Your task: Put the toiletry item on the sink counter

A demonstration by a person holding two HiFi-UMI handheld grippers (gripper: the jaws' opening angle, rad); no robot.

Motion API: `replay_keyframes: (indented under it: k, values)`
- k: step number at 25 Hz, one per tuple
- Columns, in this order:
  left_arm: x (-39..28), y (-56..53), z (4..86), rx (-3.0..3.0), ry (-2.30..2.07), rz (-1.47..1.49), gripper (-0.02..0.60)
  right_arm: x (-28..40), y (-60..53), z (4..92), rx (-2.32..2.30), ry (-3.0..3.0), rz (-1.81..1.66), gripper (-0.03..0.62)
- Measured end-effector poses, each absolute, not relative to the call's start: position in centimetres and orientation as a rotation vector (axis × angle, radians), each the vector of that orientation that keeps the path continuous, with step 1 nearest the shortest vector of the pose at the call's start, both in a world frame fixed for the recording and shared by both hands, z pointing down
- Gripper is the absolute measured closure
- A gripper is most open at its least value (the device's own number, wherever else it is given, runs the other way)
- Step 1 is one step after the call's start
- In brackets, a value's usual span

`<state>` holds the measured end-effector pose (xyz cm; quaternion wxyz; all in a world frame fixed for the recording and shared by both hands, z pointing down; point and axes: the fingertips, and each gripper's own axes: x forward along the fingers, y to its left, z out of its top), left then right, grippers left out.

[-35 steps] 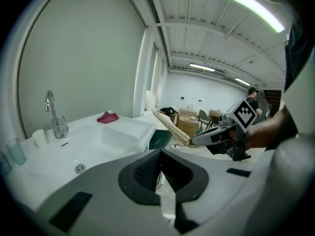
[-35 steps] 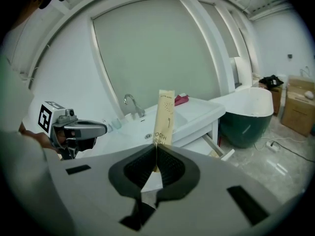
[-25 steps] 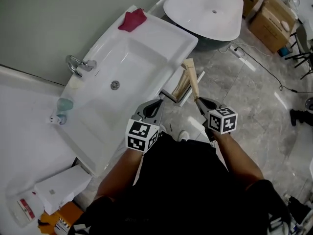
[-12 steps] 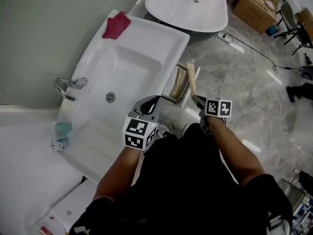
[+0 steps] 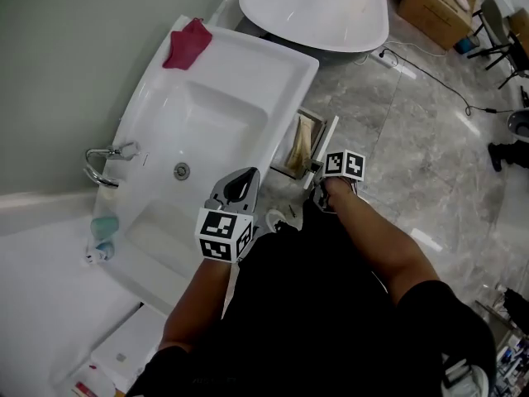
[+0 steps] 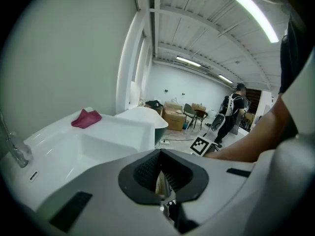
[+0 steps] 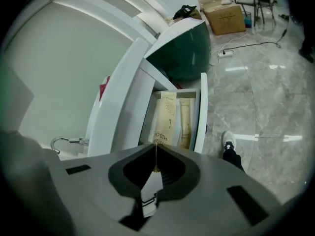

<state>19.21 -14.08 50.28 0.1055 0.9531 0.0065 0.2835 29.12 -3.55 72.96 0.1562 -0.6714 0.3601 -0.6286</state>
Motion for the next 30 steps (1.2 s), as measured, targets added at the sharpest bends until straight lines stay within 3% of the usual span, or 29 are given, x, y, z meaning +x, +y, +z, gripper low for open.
replay_keyframes:
  k: [15,27,30]
  values:
    - [23.0,-14.9,53.4,2.719,-0.120,0.973,0.578,33.2,-8.3,80.7,-1.801,0.929,-1.916,0.585]
    - [23.2,-15.8,54.3,2.671,-0.193,0.990,0.578,31.7,-10.2,83.5,-1.757,0.979,-1.995,0.583]
    - [22.8,-15.8,54.2,2.669,-0.196,0.978,0.578,31.4,-10.4,83.1,-1.735,1.015,-1.995,0.542]
